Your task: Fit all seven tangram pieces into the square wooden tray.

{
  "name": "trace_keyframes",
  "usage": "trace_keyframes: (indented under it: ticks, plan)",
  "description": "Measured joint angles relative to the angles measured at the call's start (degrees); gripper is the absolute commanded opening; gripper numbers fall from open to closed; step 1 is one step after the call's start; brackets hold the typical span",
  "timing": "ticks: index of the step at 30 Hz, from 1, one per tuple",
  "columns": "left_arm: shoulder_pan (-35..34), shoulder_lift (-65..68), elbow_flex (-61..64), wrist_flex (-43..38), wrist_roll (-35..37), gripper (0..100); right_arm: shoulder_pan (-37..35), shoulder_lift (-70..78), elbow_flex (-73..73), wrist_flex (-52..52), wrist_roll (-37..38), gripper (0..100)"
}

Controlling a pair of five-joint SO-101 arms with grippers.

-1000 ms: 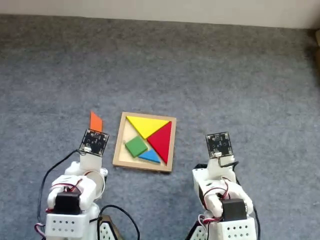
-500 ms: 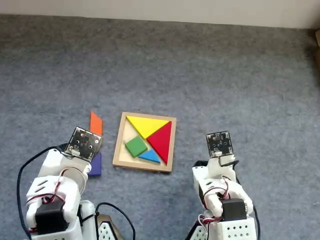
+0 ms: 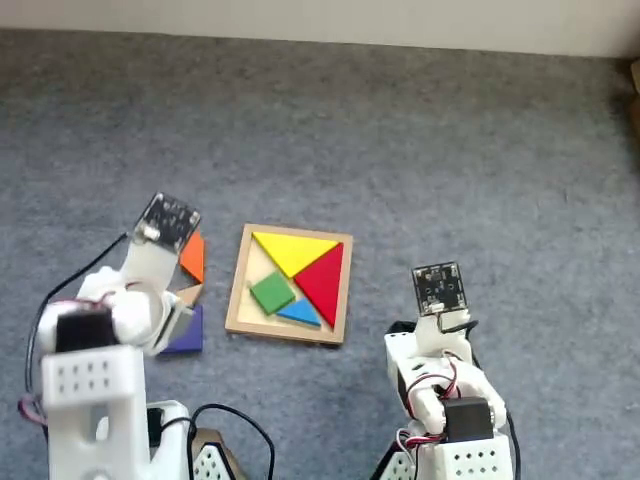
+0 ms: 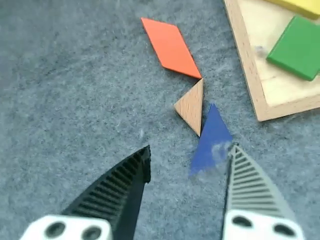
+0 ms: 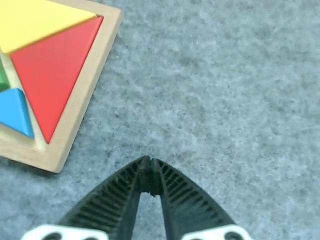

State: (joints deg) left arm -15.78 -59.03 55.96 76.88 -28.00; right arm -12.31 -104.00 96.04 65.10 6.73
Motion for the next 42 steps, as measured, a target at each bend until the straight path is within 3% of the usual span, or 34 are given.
trace_keyframes:
  ticks: [12,21,29,33,42]
  plan:
    - [0.00,28.48,-1.41,-14.95,0.09,26,0.00,0.09,0.00,0.00,0.00,0.5]
    - [0.00,41.32,-3.25,-25.32,0.26,26,0.00,0.09,0.00,0.00,0.00,0.5]
    - [0.00,55.21,-12.22,-26.11,0.26,17,0.00,0.09,0.00,0.00,0.00,0.5]
    - [0.18,60.22,-17.14,-21.98,0.18,16,0.00,0.09,0.00,0.00,0.00,0.5]
    - [0.35,62.86,-20.66,-17.67,0.26,11,0.00,0.09,0.00,0.00,0.00,0.5]
